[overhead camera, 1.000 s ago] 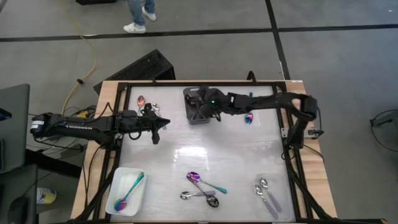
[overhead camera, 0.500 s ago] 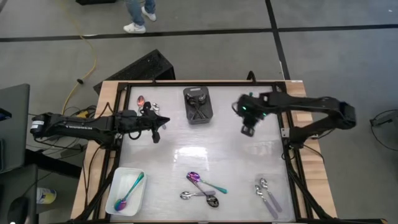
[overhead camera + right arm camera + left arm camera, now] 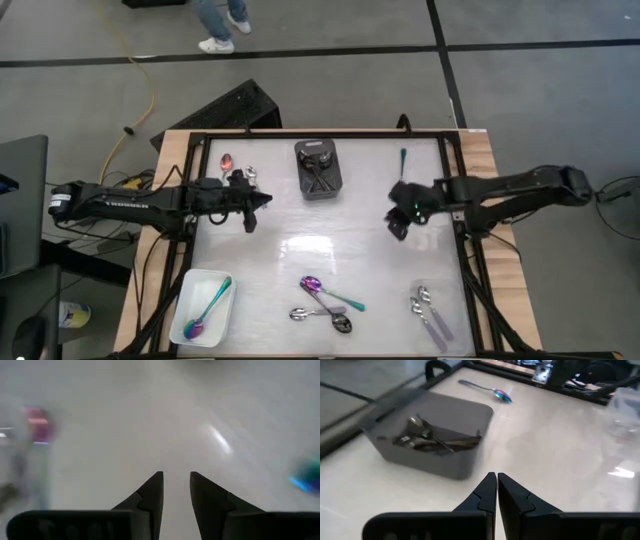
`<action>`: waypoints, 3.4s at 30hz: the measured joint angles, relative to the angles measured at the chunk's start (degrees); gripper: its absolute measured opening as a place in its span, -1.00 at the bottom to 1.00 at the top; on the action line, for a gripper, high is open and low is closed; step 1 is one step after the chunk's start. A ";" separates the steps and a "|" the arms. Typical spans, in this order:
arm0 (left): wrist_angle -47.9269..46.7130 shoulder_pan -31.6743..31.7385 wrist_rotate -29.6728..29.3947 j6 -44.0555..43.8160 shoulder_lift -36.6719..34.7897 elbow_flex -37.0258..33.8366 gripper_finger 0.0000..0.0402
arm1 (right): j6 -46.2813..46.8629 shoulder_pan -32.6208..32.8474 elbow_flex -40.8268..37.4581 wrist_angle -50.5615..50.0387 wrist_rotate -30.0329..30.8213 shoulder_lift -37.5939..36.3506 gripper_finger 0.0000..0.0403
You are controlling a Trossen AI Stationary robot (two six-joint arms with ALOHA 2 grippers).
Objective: Sort silverware by color (type)
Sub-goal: Put the blue spoon into the white bin
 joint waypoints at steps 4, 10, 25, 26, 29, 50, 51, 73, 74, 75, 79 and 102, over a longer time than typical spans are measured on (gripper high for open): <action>-0.03 0.00 4.09 -2.19 0.00 0.01 -1.00 | 0.52 9.56 -0.39 17.09 1.31 3.79 -0.40; -0.18 -0.88 5.56 -3.39 0.00 0.02 -1.00 | 2.76 23.47 1.51 38.35 4.72 16.28 -0.45; -2.37 -8.51 8.27 -3.49 0.00 0.01 -1.00 | 14.84 32.35 39.35 7.19 10.52 52.26 -0.50; -2.35 -9.19 8.27 -3.44 0.00 0.02 -1.00 | 15.32 31.97 41.64 4.35 10.55 53.82 -0.50; -2.33 -10.95 8.19 -3.03 0.00 0.02 -1.00 | 15.73 30.66 46.67 0.61 10.57 58.09 -0.50; -3.00 -14.38 5.76 -3.00 0.00 0.02 -1.00 | 14.59 29.85 50.50 -4.71 11.71 68.33 -0.51; -2.96 -14.38 5.62 -3.22 0.00 0.02 -1.00 | 14.49 29.83 50.52 -4.71 11.60 68.63 -0.53; -3.07 -14.38 4.73 -4.36 0.00 0.02 -1.00 | 14.28 30.78 49.83 -14.11 34.51 57.34 -0.86; -3.06 -14.38 4.73 -4.40 0.00 0.02 -1.00 | 14.28 30.80 49.80 -14.52 35.85 56.57 -0.86; -3.04 -14.38 4.73 -4.40 0.00 0.02 -1.00 | 14.27 30.81 49.80 -14.74 37.74 55.60 -0.86; -3.00 -14.38 4.59 -4.44 0.00 0.02 -1.00 | 14.36 30.82 49.99 -16.19 45.85 51.17 -0.86; 38.54 -25.21 5.26 1.77 4.43 -13.45 -0.59 | -3.20 28.07 49.99 0.86 50.65 47.43 -0.86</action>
